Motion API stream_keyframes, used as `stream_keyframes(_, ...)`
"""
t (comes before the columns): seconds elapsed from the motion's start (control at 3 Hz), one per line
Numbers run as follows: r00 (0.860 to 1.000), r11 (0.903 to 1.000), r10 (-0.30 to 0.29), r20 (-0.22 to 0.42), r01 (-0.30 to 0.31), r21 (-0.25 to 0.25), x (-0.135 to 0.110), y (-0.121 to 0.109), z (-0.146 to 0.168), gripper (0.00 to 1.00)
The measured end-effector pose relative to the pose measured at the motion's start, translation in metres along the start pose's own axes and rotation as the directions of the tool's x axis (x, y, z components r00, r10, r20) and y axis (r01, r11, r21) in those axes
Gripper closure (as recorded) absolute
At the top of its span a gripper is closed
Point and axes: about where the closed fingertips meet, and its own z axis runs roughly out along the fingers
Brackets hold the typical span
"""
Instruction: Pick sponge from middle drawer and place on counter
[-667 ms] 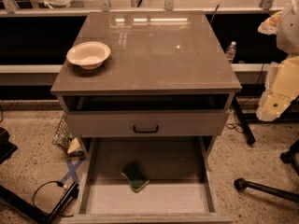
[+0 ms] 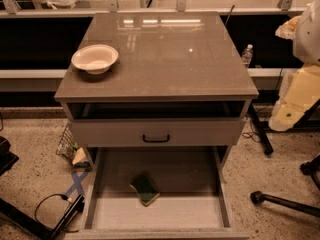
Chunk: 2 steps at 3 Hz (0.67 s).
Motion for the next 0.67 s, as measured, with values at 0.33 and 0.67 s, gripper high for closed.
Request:
stream_keyframes(0.33,0.995,0.9957,0.083,0.058,-0.086,0.036,0.016,0.026,0.022,0.00)
stream_keyframes(0.67,0.973,0.9792,0.199,0.120,-0.202,0.015,0.041,0.063,0.069,0.00)
